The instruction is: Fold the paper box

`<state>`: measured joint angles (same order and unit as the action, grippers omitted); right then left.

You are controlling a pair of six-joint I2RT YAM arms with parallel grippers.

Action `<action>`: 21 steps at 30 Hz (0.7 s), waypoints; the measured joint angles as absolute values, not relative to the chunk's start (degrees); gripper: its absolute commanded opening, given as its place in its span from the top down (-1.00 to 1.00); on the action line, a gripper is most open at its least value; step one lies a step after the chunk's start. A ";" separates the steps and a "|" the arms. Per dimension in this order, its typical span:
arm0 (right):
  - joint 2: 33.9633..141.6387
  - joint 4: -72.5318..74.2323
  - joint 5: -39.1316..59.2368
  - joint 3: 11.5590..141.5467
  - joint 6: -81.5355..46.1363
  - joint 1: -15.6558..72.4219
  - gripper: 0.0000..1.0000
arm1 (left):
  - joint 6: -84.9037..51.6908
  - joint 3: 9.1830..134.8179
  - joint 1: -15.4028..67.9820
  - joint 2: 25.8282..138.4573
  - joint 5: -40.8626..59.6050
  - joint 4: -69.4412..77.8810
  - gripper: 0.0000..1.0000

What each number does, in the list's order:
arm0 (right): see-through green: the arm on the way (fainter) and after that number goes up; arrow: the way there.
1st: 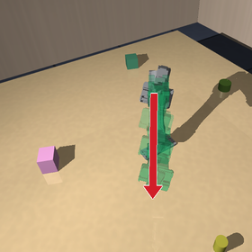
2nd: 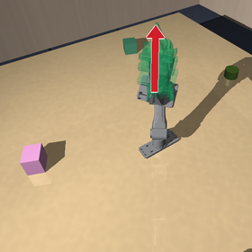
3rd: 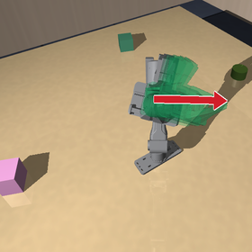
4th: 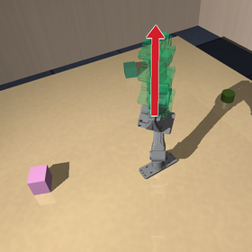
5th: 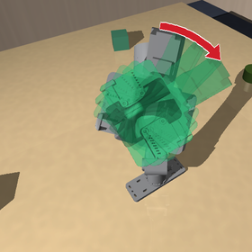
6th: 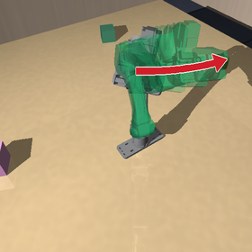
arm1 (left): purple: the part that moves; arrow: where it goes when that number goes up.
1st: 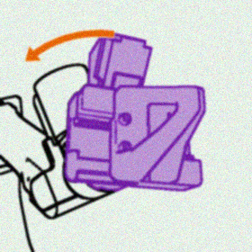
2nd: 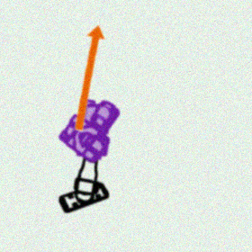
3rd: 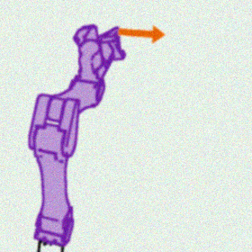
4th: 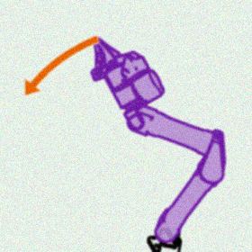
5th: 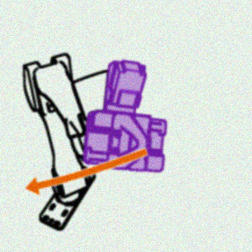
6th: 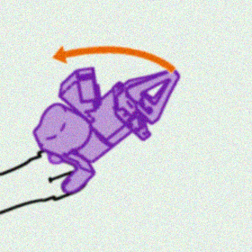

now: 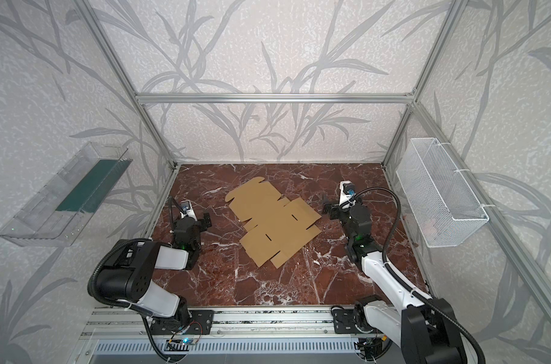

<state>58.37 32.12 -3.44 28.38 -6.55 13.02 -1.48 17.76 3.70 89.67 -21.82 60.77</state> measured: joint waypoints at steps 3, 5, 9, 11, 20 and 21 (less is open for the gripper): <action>53.45 33.39 -1.43 25.98 -11.99 12.97 -0.98 | -1.08 17.50 4.36 88.25 -24.08 59.57 -0.98; 51.90 33.85 -0.80 24.82 -16.99 12.97 -0.98 | -0.99 19.79 5.21 84.12 -25.67 51.11 -0.98; 52.10 36.71 1.58 22.98 -25.56 12.97 -0.98 | -1.39 32.08 5.67 76.07 -25.08 34.92 -0.98; 51.68 35.38 2.33 22.96 -30.33 12.97 -0.98 | -4.51 38.50 5.67 74.35 -25.08 29.02 -0.99; 47.66 12.08 12.43 34.79 -36.67 12.86 -0.98 | -34.35 48.51 -2.31 69.41 -7.07 5.65 -0.98; 47.97 9.74 14.28 35.51 -36.82 12.86 -0.98 | -36.05 48.51 -2.26 69.41 -4.36 4.56 -0.98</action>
<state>47.97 9.74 14.28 35.51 -36.82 12.86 -36.05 48.51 -2.26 69.41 -4.36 4.56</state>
